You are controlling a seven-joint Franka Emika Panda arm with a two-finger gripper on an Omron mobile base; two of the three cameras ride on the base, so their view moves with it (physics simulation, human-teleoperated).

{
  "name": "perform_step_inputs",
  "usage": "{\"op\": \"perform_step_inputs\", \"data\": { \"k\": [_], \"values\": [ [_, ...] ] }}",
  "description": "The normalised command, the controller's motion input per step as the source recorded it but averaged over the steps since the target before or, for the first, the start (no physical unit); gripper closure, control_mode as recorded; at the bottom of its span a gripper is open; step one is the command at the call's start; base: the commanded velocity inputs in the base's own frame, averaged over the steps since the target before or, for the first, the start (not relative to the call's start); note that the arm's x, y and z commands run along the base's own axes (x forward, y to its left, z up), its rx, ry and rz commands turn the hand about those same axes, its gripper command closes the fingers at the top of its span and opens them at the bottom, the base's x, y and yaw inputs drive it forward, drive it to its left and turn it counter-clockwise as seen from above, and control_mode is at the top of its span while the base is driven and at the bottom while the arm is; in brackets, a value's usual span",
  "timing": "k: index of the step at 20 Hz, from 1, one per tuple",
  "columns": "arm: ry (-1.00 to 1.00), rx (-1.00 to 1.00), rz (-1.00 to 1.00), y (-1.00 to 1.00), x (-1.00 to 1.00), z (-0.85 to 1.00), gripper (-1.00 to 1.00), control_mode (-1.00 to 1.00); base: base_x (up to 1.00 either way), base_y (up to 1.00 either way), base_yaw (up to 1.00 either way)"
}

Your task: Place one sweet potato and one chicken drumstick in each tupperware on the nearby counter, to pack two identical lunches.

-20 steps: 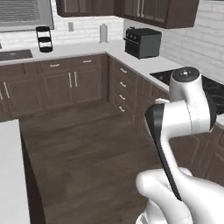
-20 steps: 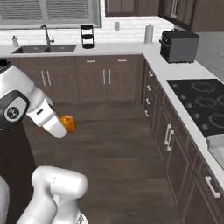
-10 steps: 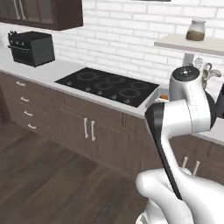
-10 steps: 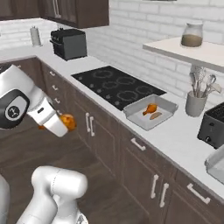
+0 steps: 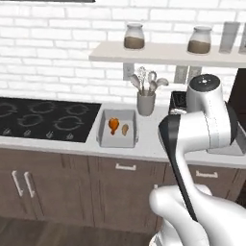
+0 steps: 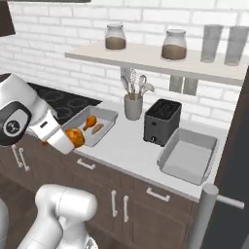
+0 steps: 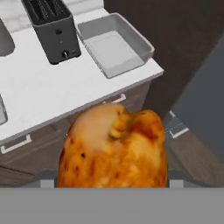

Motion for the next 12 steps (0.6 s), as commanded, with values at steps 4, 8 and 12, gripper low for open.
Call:
{"op": "perform_step_inputs", "data": {
  "k": [4,8,12],
  "values": [
    [0.0,0.0,0.0,0.0,0.0,0.0,1.0,1.0,0.26,-0.53,-0.52],
    [0.0,0.0,0.0,0.0,0.0,0.0,1.0,1.0,0.61,-0.04,-0.44],
    [0.0,0.0,0.0,0.0,0.0,0.0,1.0,1.0,0.69,-0.22,-0.36]
  ]
}}
